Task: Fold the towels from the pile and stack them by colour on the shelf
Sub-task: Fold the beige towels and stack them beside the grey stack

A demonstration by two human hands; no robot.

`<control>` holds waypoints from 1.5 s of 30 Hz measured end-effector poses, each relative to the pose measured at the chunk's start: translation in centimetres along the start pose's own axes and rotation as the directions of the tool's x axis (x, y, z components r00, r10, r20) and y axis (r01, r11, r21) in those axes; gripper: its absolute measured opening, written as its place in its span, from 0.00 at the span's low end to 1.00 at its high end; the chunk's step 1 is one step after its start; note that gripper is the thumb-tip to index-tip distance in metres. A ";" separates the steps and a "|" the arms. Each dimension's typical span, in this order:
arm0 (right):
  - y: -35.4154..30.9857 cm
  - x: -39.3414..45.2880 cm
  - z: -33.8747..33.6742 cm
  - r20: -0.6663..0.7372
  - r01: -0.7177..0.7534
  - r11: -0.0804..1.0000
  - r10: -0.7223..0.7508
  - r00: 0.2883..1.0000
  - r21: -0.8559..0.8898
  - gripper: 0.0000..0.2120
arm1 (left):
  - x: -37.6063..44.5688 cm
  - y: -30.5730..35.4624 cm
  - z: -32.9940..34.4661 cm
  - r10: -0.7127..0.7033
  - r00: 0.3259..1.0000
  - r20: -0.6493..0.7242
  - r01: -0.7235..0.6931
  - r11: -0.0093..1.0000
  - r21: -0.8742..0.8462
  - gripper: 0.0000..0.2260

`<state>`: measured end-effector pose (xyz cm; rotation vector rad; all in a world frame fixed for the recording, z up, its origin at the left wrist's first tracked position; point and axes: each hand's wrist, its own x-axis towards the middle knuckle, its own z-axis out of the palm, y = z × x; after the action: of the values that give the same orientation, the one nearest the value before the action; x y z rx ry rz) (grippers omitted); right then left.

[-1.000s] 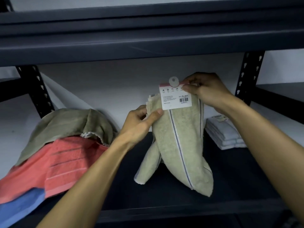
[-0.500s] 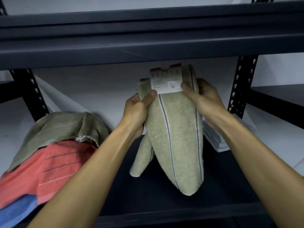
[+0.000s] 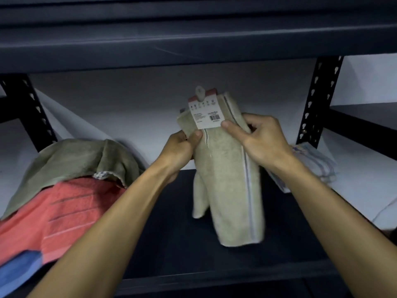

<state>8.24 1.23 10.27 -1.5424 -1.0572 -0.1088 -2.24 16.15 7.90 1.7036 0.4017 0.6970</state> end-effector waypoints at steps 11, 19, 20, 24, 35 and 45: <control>0.3 -0.7 -0.4 -0.065 -0.270 0.906 0.306 0.950 0.325 0.09 | -0.9 0.4 0.0 -0.006 1.000 0.016 0.007 0.995 -0.098 0.11; 6.9 1.4 1.4 0.101 -0.618 0.714 0.624 0.775 0.331 0.19 | 1.6 -2.9 1.4 -0.370 0.922 -0.118 0.356 0.926 -0.122 0.16; 8.3 1.0 1.8 0.156 -0.673 0.690 0.658 0.736 0.267 0.29 | 1.6 -4.1 1.5 -0.407 0.908 -0.098 0.394 0.911 -0.124 0.13; 13.1 -2.6 2.7 0.244 -0.786 0.618 0.761 0.601 0.010 0.43 | 0.6 -8.1 1.4 -0.536 0.843 -0.053 0.539 0.839 0.081 0.04; 14.5 -4.2 3.2 0.119 -0.416 0.726 0.560 0.820 -0.548 0.28 | 0.4 -9.7 0.9 -0.331 0.935 -0.127 0.352 0.826 0.440 0.12; 8.3 -14.2 0.0 0.633 0.232 0.898 0.064 0.771 -0.373 0.36 | -8.9 -10.4 -1.2 0.158 0.987 -0.016 -0.097 0.682 0.725 0.05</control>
<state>5.42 -5.59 -4.46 -2.0034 -1.7354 0.1417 -8.77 14.28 -4.08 2.4875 0.6828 0.7606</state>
